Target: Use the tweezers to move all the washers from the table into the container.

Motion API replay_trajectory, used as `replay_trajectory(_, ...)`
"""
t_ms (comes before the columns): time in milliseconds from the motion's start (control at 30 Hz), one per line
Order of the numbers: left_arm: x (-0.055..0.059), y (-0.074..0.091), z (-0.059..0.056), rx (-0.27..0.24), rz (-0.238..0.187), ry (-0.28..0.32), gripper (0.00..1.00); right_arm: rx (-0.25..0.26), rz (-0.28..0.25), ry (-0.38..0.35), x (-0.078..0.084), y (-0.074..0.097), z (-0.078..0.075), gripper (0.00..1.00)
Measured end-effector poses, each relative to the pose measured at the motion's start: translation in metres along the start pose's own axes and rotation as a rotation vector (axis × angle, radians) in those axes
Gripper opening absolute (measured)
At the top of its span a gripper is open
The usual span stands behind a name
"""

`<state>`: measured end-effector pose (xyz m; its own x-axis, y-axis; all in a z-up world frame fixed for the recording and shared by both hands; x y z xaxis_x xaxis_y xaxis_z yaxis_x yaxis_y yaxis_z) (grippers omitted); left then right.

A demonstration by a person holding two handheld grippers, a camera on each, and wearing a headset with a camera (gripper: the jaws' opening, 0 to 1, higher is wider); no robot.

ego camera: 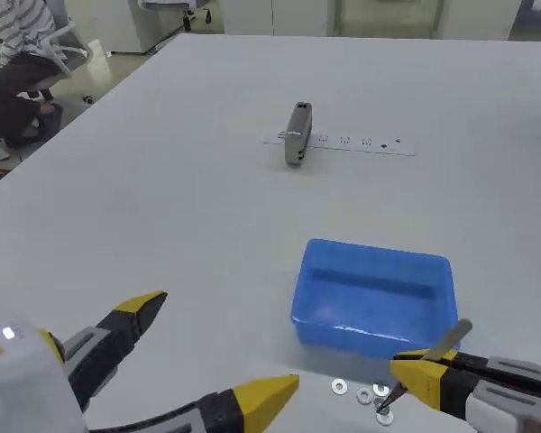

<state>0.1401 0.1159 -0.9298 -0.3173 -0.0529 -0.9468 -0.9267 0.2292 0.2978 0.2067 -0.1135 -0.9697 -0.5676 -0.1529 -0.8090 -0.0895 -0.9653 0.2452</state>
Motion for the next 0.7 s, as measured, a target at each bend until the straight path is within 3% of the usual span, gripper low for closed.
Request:
replay_trajectory(133, 0.001, 0.004, 0.003, -0.008, -0.027, 0.029, 0.99, 0.015, -0.013, -0.004, 0.000, 0.004, 0.001, 0.03)
replay_trajectory(367, -0.007, 0.008, 0.000, -0.036, -0.103, -0.042, 0.99, 0.065, -0.046, -0.001, -0.004, 0.017, 0.001, 0.03)
replay_trajectory(500, -0.006, 0.007, -0.004, -0.022, -0.093, -0.064, 0.99, 0.117, -0.076, 0.034, -0.018, 0.029, 0.000, 0.03)
replay_trajectory(600, -0.007, 0.007, -0.005, -0.015, -0.095, -0.069, 0.99, 0.168, -0.030, 0.106, -0.026, 0.035, -0.002, 0.03)
replay_trajectory(700, -0.006, 0.007, -0.006, -0.013, -0.087, -0.075, 0.99, 0.181, -0.017, 0.134, -0.034, 0.036, -0.002, 0.03)
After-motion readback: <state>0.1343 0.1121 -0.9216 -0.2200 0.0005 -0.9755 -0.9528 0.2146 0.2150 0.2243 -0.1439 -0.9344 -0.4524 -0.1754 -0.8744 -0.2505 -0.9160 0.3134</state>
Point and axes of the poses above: the centre of the closed fingertips' face, and the gripper's own axes: y roughly backward along the fingers, z roughly to its left, x roughly out of its underside, the point moved 7 cm from there along y, roughly backward along the fingers, and after that the axes turned 10 degrees about -x, right-handed, at the moved point
